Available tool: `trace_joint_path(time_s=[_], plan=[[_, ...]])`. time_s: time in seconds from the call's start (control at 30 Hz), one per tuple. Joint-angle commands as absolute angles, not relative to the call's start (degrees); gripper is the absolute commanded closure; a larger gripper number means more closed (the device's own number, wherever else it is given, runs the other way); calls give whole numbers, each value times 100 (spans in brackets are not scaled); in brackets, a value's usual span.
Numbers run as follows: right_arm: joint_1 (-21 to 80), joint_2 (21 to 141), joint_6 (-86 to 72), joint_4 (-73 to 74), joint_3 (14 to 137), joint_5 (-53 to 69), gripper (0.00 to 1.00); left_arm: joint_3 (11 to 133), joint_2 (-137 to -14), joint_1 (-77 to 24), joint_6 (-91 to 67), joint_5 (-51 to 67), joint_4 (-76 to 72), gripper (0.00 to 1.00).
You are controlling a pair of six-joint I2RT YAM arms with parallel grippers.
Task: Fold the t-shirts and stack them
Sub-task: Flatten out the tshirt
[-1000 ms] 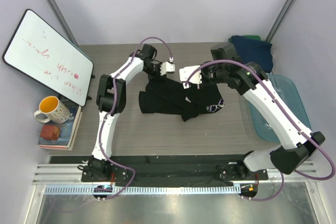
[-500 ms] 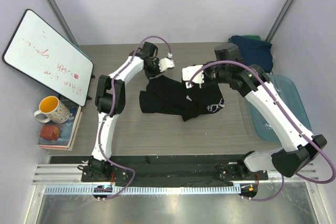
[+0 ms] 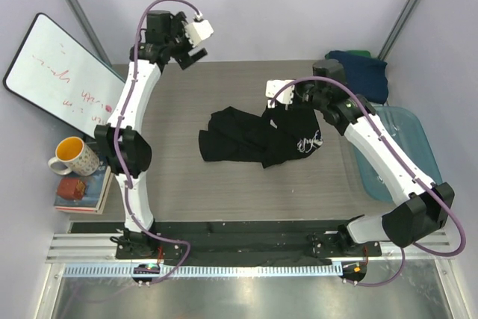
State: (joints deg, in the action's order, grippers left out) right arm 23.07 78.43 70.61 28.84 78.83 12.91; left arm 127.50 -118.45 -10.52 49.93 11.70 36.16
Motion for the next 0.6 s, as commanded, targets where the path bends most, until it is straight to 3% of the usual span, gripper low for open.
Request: trace_joint_path(time_s=[0.0,0.17,0.57], plan=[[2320,7761,6970,2197,7928,1441,99,12383,-12382,-1195,4844,3171,4587,0],[2303,7664,6970,2197,7866,1398,99,14076,-13718,-1204,4588,4094,5685,0],[2276,7646,6943,2206,7857,1239,99,14300,-14546,-1204,4483,4192,5186,0]])
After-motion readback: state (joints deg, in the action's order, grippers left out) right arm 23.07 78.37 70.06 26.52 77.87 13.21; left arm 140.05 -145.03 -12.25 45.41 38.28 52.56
